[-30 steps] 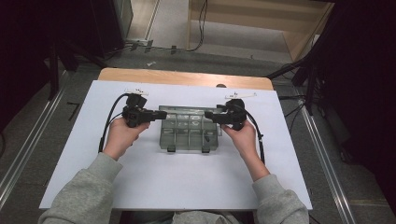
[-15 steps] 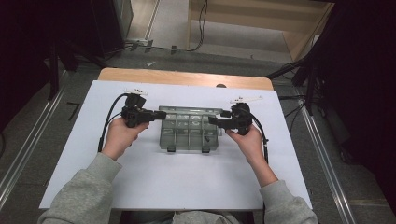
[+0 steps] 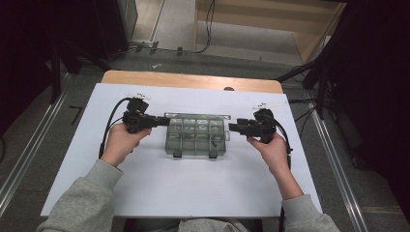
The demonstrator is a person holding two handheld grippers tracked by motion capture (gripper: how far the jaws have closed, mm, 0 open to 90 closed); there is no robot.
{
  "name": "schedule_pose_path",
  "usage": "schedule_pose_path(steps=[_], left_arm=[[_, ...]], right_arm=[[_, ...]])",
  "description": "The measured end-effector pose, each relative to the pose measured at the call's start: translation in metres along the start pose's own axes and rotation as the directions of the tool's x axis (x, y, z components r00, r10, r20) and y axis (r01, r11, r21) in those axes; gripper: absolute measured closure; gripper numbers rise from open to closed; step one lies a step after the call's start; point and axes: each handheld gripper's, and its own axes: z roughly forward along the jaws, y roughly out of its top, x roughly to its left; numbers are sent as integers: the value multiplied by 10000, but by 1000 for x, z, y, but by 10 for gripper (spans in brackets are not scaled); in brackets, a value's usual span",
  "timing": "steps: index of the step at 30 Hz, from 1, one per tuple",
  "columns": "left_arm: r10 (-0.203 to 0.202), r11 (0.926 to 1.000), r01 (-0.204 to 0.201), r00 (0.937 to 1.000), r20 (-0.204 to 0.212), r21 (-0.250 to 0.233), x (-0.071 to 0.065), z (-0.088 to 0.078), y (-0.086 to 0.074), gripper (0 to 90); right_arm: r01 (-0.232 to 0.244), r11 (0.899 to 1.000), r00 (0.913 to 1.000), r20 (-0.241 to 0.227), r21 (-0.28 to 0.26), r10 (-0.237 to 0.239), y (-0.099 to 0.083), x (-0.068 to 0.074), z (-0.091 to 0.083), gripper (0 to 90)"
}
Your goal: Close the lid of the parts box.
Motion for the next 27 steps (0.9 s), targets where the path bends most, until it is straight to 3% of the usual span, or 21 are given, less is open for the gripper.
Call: schedule_pose_path(steps=[9,14,20,23,27], left_arm=[[-40,10000,40,10000,33,65,-1,-4,-4,838],[-61,9999,61,10000,-5,149,-1,-8,-8,838],[-49,9995,53,9999,-135,302,-1,-14,-13,839],[-35,9991,46,9997,-261,411,2,-18,-16,839],[-242,9991,253,9991,-337,341,6,-24,-20,839]], right_arm=[[-107,9999,9997,218,56,106,5,-6,-12,646],[-363,9993,9993,64,81,362,10,-8,-15,740],[-264,9997,9992,-315,-10,264,16,-6,-16,855],[-637,9975,9967,-489,298,651,20,-4,-13,876],[-447,9985,9971,-593,329,466,25,1,-11,876]])
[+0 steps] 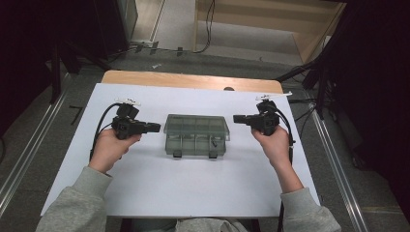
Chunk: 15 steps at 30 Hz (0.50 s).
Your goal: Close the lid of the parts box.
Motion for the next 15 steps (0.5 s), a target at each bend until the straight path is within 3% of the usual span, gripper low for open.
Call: schedule_pose_path(steps=[7,15], left_arm=[[5,9999,-5,10000,27,-150,-3,-5,0,839],[374,9992,-372,9991,178,-154,-21,2,3,838]], right_arm=[[411,9992,9989,-218,-25,-412,4,11,4,876],[769,9968,9965,-331,218,-761,-3,25,12,876]])
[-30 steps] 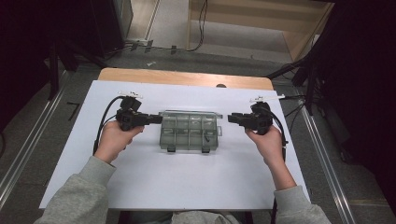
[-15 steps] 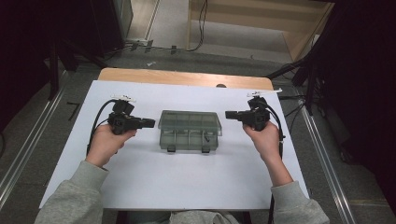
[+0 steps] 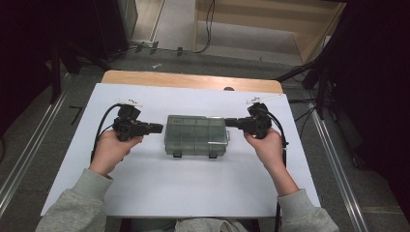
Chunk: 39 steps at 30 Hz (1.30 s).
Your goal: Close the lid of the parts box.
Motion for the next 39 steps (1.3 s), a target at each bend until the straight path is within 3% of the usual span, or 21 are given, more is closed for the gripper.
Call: schedule_pose_path(steps=[5,18,31,39], left_arm=[[244,9997,-245,9996,121,69,-9,6,2,838],[322,9993,-324,9993,165,158,-19,18,-5,838],[470,9984,-463,9987,-209,324,-17,30,-16,838],[392,9989,-386,9990,-225,266,-12,36,-19,838]], right_arm=[[113,9998,9999,-22,160,-113,-7,7,3,875],[225,9995,9997,-15,217,-224,-26,18,6,875],[48,9993,9998,199,359,-55,-40,16,15,875],[90,9983,9994,338,578,-110,-44,14,26,875]])
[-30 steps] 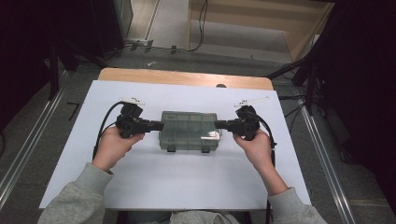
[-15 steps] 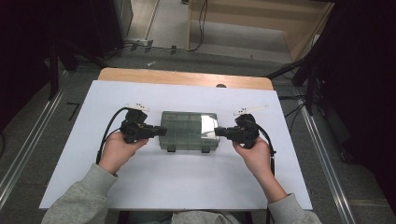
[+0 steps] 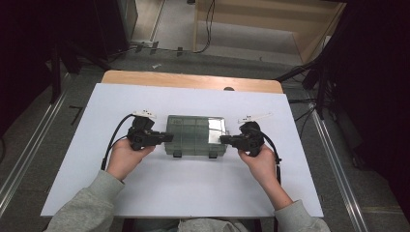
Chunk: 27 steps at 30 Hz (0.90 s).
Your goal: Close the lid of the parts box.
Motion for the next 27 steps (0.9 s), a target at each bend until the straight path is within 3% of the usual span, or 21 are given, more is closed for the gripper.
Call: schedule_pose_path(steps=[11,16,19,22,23,24,27], left_arm=[[108,9996,-105,9999,-94,268,4,9,-3,838],[206,9996,-206,9998,-3,206,3,12,-5,838],[380,9991,-377,9991,-173,194,0,13,-6,837],[300,9994,-299,9995,-90,153,0,12,-7,838],[322,9986,-316,9994,-136,432,1,14,-8,839],[392,9983,-390,9992,-36,444,0,16,-10,845],[460,9979,-455,9989,-96,470,-4,16,-10,845]], right_arm=[[126,9993,9996,253,344,-135,-4,0,13,875],[167,9996,9996,241,237,-172,-5,-1,15,875],[501,9987,9983,293,55,-502,-8,0,15,875],[697,9975,9970,342,-93,-694,-12,4,15,876],[747,9972,9963,423,-104,-742,-13,5,15,876],[778,9966,9945,677,260,-794,-13,6,18,877],[703,9975,9959,576,31,-704,-16,6,18,876]])
